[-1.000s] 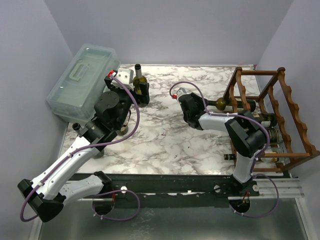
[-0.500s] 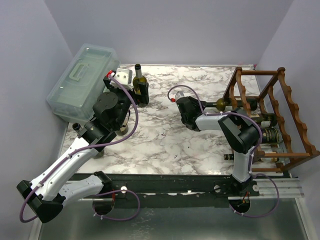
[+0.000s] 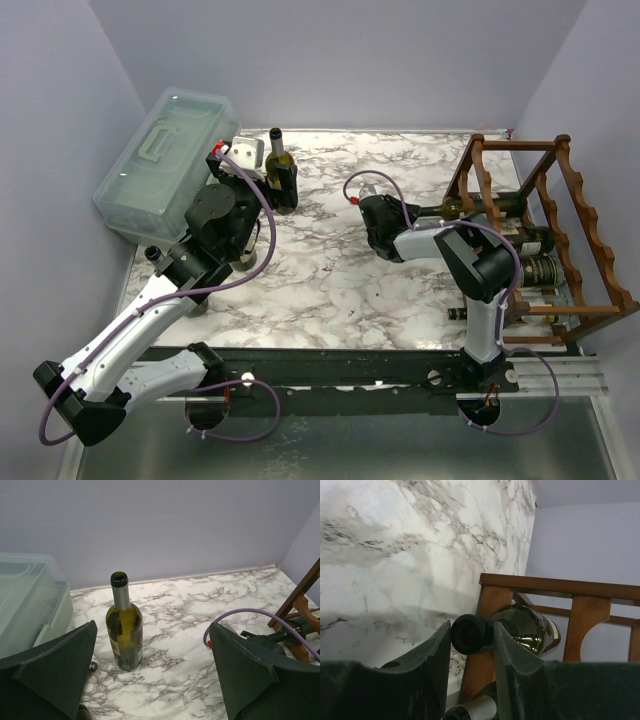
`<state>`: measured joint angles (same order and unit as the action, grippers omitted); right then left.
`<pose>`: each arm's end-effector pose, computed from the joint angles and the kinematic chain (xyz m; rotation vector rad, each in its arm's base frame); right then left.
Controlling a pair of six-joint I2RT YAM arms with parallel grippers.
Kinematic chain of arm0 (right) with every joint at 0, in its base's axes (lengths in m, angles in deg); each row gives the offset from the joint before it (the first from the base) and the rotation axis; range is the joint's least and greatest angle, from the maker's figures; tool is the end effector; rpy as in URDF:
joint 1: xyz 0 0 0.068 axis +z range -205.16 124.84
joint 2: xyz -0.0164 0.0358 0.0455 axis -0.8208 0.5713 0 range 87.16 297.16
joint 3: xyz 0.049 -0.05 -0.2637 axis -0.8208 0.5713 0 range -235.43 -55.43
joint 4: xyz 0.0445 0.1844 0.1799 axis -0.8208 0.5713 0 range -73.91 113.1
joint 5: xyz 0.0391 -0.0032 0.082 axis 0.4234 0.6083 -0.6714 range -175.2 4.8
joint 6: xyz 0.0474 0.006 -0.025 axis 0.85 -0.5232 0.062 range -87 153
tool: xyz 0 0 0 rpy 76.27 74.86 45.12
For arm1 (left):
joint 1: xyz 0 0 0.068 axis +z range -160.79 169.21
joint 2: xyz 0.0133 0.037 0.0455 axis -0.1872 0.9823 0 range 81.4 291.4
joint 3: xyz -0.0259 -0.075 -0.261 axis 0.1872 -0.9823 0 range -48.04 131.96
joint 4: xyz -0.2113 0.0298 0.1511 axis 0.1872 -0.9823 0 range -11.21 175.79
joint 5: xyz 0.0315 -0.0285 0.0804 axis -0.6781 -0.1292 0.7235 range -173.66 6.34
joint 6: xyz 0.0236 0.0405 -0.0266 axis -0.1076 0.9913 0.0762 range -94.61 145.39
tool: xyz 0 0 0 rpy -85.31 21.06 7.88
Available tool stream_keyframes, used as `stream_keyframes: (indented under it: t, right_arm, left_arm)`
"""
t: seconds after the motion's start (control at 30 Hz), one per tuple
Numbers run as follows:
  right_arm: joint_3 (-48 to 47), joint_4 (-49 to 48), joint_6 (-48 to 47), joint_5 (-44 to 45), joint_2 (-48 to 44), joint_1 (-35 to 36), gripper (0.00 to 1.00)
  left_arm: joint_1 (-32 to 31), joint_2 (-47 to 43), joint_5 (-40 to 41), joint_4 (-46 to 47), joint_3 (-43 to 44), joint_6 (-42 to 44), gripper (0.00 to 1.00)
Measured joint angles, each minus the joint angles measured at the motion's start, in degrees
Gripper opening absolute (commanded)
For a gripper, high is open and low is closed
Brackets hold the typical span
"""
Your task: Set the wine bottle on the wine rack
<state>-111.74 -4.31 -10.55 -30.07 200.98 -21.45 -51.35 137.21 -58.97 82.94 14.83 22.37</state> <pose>0.3357 0.1889 0.1237 -0.8632 1.9321 -1.1526 0.1719 -0.1275 0.4293 0.1451 1.5038 -0.2889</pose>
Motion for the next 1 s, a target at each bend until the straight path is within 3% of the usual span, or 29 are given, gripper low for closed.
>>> stream_keyframes:
  t: [0.77,0.93,1.0]
  right_arm:
    - [0.3,3.8,5.5,1.3,1.5,-5.5,0.16]
    - [0.3,3.6,5.6,1.3,1.8,-5.7,0.26]
    - [0.2,3.6,5.6,1.3,1.8,-5.8,0.34]
  left_arm:
    - [0.0,0.0,0.0,0.0,0.0,-0.2,0.96]
    - [0.0,0.0,0.0,0.0,0.0,-0.2,0.96]
    - [0.0,0.0,0.0,0.0,0.0,-0.2,0.96]
